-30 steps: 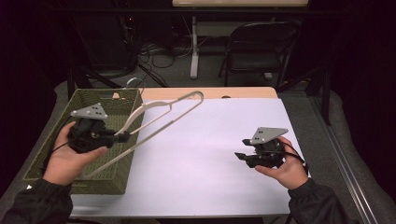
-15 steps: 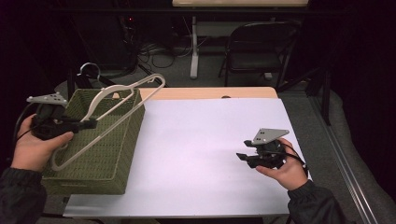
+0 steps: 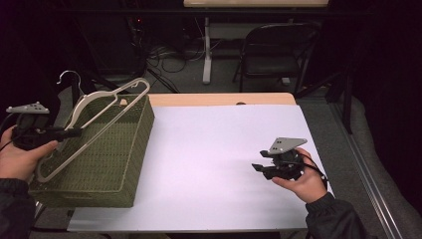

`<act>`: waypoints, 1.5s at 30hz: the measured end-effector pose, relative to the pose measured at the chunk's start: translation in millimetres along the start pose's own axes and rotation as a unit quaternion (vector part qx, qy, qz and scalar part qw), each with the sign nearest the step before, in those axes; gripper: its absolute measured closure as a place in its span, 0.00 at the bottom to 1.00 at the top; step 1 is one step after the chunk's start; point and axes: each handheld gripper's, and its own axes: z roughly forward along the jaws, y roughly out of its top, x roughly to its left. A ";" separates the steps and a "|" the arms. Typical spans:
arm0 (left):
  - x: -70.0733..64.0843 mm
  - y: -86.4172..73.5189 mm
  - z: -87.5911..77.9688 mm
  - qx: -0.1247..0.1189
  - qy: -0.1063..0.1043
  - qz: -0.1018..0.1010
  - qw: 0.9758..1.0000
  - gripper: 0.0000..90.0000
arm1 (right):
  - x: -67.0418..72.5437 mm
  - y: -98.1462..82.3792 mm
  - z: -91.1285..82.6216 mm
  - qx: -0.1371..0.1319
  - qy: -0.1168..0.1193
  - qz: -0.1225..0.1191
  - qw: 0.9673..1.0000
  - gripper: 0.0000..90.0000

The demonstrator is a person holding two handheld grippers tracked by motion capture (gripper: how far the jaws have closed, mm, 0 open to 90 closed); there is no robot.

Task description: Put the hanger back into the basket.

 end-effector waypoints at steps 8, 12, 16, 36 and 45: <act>15.2 -12.0 8.9 0.002 -0.012 -0.007 1.000 0.97 | -0.8 -3.9 5.6 0.002 0.001 0.004 1.000 0.53; 20.4 -17.5 11.7 0.008 -0.012 -0.010 1.000 0.97 | -0.5 -5.0 7.1 0.007 0.000 0.007 1.000 0.53; 26.3 -21.7 10.4 0.010 -0.010 -0.012 1.000 0.97 | -1.6 -5.9 7.1 0.012 -0.002 0.010 1.000 0.53; 47.2 -59.2 30.4 0.038 -0.022 -0.016 0.999 0.97 | -2.3 -12.0 11.3 0.012 -0.003 0.021 1.000 0.53; 45.5 -71.3 55.5 0.075 -0.022 -0.016 0.997 0.97 | -3.7 -15.4 12.0 0.013 -0.001 0.024 1.000 0.53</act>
